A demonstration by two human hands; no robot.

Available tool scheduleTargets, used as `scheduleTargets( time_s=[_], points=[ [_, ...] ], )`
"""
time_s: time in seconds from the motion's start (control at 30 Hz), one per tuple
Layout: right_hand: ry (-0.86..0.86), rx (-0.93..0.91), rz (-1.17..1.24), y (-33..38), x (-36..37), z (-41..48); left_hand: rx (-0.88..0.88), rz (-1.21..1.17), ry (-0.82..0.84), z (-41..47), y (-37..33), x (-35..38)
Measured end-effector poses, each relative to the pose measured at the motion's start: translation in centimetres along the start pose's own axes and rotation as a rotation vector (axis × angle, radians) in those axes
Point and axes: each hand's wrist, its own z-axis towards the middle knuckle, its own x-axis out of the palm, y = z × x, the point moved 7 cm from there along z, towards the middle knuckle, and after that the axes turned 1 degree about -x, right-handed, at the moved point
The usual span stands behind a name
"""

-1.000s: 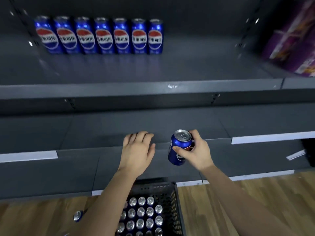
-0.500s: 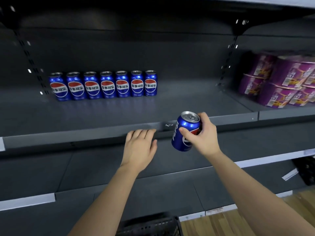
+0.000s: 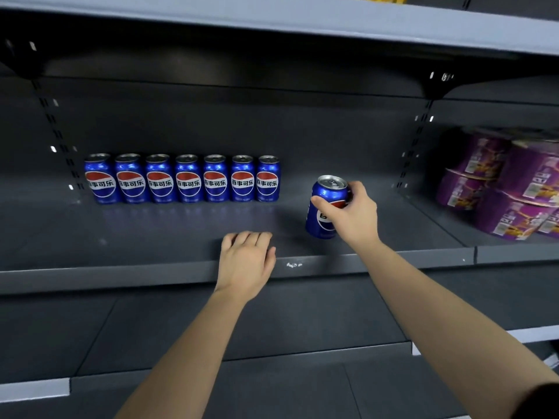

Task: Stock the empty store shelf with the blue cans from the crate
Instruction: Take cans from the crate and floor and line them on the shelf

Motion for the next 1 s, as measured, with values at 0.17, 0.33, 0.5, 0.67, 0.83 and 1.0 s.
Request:
scheduleTargets(
  time_s=[0.17, 0.33, 0.5, 0.67, 0.83, 1.0],
  points=[
    [0.047, 0.035, 0.024, -2.5, 0.7, 2.2, -0.044, 0.005, 0.039, 2.5, -1.3, 1.3],
    [0.072, 0.052, 0.021, -4.2, 1.6, 4.5, -0.058, 0.028, 0.04, 2.7, -1.3, 1.9],
    [0.098, 0.065, 0.041, -4.9, 2.5, 5.9, -0.089, 0.076, 0.024, 2.4, -1.3, 1.7],
    [0.257, 0.068, 0.009, -5.5, 4.1, 6.8, -0.107, 0.064, 0.014, 2.3, -1.3, 1.6],
    [0.307, 0.074, 0.048, -6.7, 4.6, 5.8, -0.103, 0.048, 0.01, 2.3, -1.4, 1.6],
    [0.334, 0.096, 0.019, -6.8, 5.8, 6.5, -0.109, 0.045, -0.019, 2.2, -1.4, 1.7]
  ],
)
